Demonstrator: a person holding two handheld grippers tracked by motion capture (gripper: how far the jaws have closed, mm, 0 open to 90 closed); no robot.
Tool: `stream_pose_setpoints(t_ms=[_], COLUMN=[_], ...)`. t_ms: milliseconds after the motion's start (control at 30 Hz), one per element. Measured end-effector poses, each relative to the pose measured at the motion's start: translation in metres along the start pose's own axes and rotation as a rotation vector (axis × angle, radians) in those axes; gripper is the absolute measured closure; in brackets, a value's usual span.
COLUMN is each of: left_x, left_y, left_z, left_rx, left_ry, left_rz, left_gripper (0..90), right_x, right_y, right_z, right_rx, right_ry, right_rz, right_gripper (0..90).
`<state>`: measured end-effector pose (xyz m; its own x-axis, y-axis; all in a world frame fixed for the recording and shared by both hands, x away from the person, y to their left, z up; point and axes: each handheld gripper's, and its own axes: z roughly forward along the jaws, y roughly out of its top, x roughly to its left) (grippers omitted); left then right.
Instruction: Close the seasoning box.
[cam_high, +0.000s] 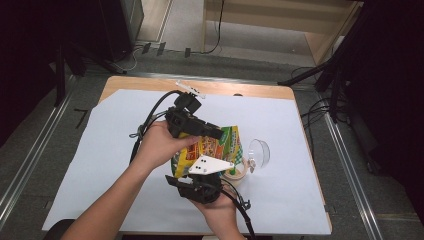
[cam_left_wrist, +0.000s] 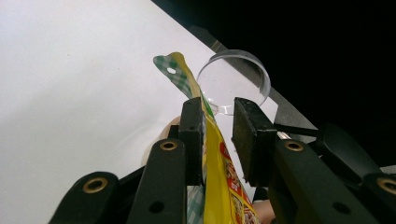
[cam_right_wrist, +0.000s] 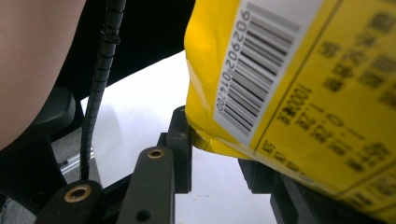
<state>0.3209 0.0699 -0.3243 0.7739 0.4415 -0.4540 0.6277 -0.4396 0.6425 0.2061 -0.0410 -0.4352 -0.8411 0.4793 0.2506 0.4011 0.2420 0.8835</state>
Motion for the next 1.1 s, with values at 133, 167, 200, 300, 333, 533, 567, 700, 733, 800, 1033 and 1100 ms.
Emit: stream_pose_setpoints(t_ms=[133, 167, 200, 300, 333, 533, 567, 700, 733, 800, 1033, 1100], left_x=[-0.0003, -0.0002, 0.0, 0.0007, 0.0011, -0.0002, -0.001, -0.0053, -0.0056, -0.0059, -0.0059, -0.0022], left_y=[-0.0001, -0.0001, -0.0001, -0.0002, -0.0002, -0.0002, -0.0002, 0.0003, 0.0003, 0.0003, 0.0006, 0.0007], left_z=[0.0005, 0.0006, 0.0007, 0.001, 0.001, 0.0007, 0.0005, -0.0002, -0.0005, -0.0006, 0.0001, 0.0001], left_rx=[0.002, 0.003, 0.003, 0.005, 0.003, -0.002, -0.009, -0.014, -0.014, -0.016, -0.007, -0.012], left_ry=[0.003, 0.002, -0.001, 0.0, -0.003, 0.0, -0.002, 0.016, 0.015, 0.016, 0.009, 0.0], left_rz=[0.002, 0.003, 0.002, -0.002, -0.005, 0.001, 0.005, 0.02, 0.02, 0.021, 0.018, 0.006], left_gripper=[74.0, 74.0, 74.0, 73.9, 73.9, 73.8, 73.7, 73.2, 73.2, 73.1, 73.9, 73.9], right_x=[0.0004, 0.0004, 0.0005, 0.0008, 0.0008, 0.0006, 0.0004, -0.002, -0.0021, -0.0027, -0.0059, -0.0049], right_y=[-0.0003, -0.0004, -0.0004, -0.0006, -0.0006, -0.0005, -0.0003, -0.0001, 0.0, 0.0004, -0.001, -0.0001], right_z=[0.0, 0.0, -0.0001, -0.0002, -0.0002, -0.0003, -0.0002, 0.0005, 0.0007, 0.0008, 0.0012, 0.0005], right_rx=[0.001, 0.001, 0.001, 0.001, 0.002, 0.002, 0.001, -0.003, -0.003, 0.001, 0.006, 0.001], right_ry=[0.0, 0.0, -0.001, 0.0, 0.001, 0.002, 0.0, -0.003, 0.0, -0.001, -0.003, 0.001], right_rz=[0.002, 0.003, 0.003, 0.005, 0.006, 0.001, -0.001, -0.004, -0.003, -0.004, 0.001, -0.004], right_gripper=[70.0, 70.0, 70.1, 70.1, 70.1, 70.2, 70.2, 70.3, 70.3, 70.3, 70.4, 70.4])
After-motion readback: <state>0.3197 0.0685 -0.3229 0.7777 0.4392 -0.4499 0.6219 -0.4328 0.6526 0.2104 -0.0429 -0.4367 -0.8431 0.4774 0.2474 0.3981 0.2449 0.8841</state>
